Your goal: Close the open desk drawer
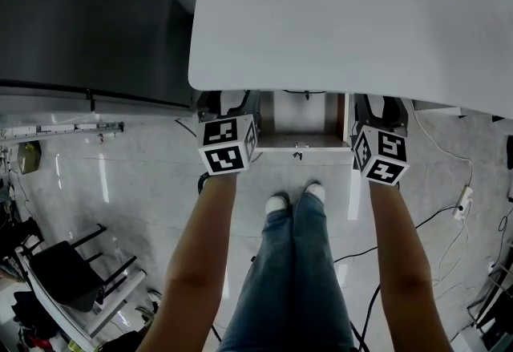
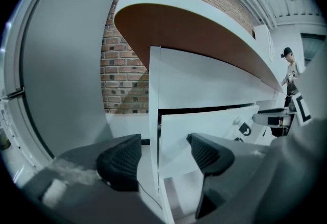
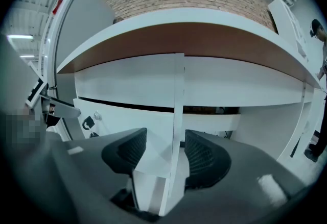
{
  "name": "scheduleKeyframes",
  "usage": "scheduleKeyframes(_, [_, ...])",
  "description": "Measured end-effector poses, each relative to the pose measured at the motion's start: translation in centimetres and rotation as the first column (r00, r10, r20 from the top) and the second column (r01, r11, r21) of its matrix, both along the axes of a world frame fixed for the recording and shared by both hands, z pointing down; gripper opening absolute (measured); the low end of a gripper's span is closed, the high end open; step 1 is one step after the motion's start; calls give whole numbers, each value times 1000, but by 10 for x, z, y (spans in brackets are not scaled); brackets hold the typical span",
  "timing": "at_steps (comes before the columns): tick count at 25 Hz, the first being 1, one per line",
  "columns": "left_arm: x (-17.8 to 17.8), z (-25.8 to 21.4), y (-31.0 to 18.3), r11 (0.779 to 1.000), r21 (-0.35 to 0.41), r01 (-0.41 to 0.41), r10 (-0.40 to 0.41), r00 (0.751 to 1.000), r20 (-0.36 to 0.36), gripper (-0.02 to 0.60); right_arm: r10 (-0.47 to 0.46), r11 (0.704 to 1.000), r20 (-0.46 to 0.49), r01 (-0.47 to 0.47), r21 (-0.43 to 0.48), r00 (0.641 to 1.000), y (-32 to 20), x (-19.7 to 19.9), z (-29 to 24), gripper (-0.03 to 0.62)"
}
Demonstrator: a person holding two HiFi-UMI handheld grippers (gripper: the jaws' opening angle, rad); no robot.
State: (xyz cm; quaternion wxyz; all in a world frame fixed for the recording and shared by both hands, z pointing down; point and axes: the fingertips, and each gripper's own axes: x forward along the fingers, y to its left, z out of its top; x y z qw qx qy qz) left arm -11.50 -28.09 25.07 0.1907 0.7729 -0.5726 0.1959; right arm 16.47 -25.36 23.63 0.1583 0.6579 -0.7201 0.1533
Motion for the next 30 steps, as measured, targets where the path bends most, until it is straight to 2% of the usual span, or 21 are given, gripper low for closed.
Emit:
scheduleKeyframes(7, [1, 4, -9, 1000, -14, -4, 5, 1000, 24, 302, -2, 1000, 2, 2, 4, 1000, -9, 1, 1, 239])
scheduleKeyframes(20, [2, 2, -24, 1000, -5, 19, -19, 1000, 18, 311, 6, 1000, 8, -6, 3, 1000, -24, 6, 0, 275])
scheduleKeyframes(26, [-8, 6, -15, 998, -5, 68, -68, 998, -12, 311, 69, 996, -50, -72, -49, 996, -12, 11, 10, 270])
scheduleKeyframes(30, [-11, 10, -2, 999, -14, 50, -50, 999, -15, 311, 91, 994, -35, -92, -50, 995, 7, 8, 14, 262])
